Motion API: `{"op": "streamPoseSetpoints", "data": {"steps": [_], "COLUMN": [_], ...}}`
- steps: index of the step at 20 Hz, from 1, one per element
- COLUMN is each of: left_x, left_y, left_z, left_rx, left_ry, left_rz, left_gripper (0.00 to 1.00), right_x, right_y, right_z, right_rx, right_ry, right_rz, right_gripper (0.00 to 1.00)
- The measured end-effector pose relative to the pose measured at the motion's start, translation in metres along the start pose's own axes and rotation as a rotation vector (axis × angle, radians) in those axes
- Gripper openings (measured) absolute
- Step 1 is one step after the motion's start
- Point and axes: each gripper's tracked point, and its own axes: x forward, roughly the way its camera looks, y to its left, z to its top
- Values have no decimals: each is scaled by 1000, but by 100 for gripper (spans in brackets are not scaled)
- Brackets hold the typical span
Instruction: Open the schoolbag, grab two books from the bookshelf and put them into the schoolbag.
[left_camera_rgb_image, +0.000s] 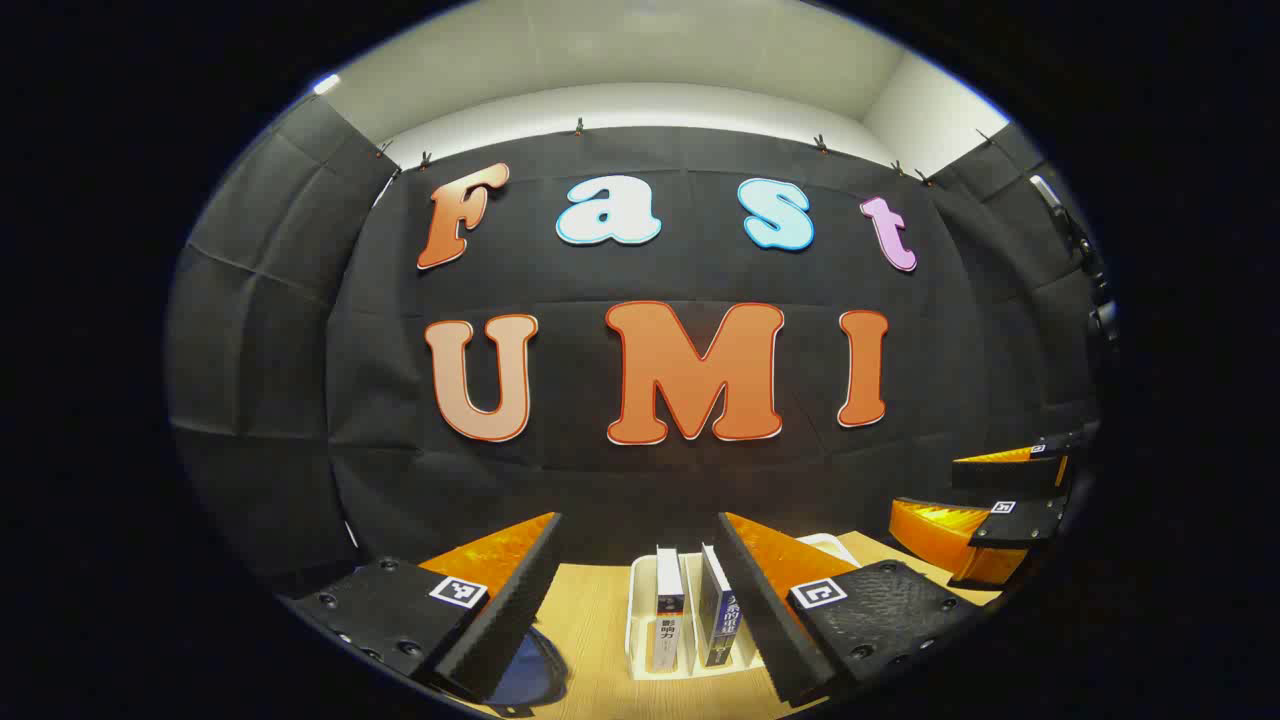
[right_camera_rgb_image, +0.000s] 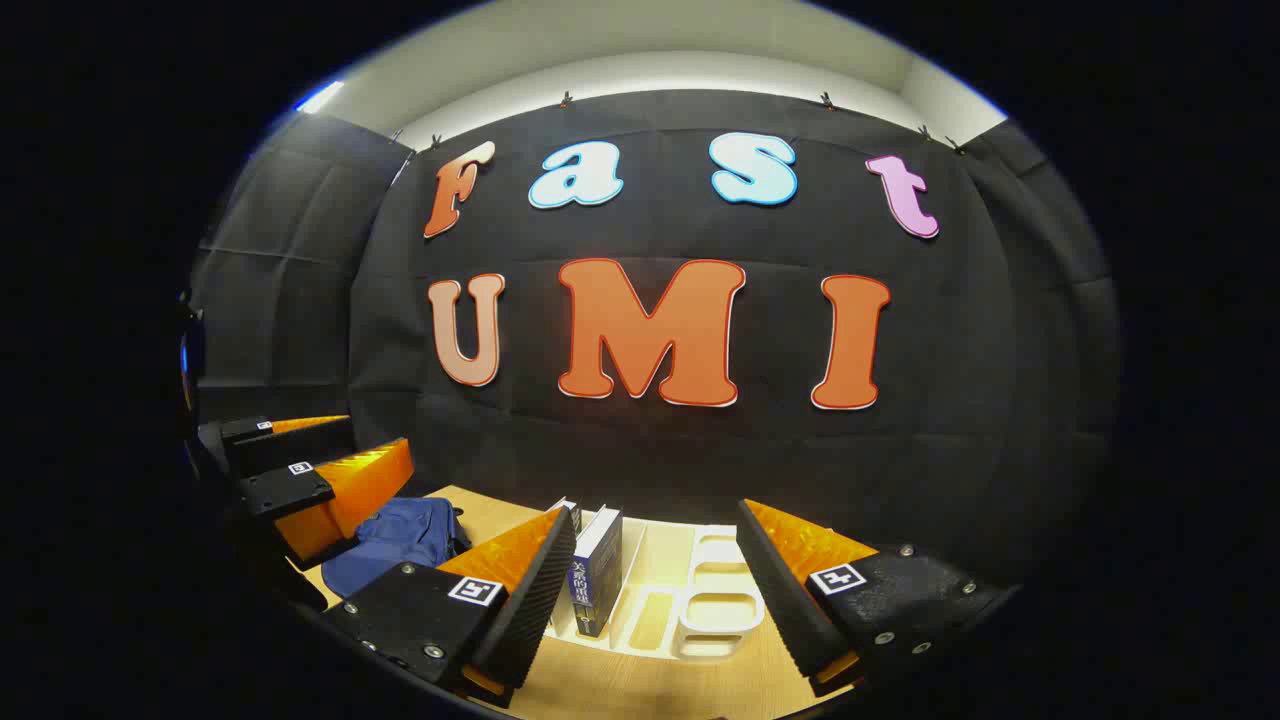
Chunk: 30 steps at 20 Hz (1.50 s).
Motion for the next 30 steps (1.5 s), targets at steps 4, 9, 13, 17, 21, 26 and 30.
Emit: {"op": "streamPoseSetpoints", "data": {"steps": [4, 9, 13, 17, 21, 26, 30], "left_x": [-7, -3, -6, -2, 1, 2, 1], "left_y": [3, 5, 9, 19, 24, 27, 25], "left_z": [-4, -4, -8, -8, -4, -4, -7], "left_rx": [-3, 4, -15, -6, -9, -13, -20], "left_ry": [16, 10, 35, 30, 14, 13, 28], "left_rz": [50, 30, 9, -2, -20, -25, -17], "left_gripper": [92, 94, 93, 93, 93, 93, 93], "right_x": [-3, 1, 9, 11, 14, 15, 13], "right_y": [3, 8, 19, 36, 48, 53, 48], "right_z": [-7, -3, -4, -10, -1, -2, -4], "right_rx": [9, 6, 12, 18, 18, 15, 11], "right_ry": [6, -10, 5, 29, 12, 19, 26], "right_rz": [58, 41, -1, -21, -49, -59, -58], "right_gripper": [95, 95, 95, 95, 95, 100, 95]}}
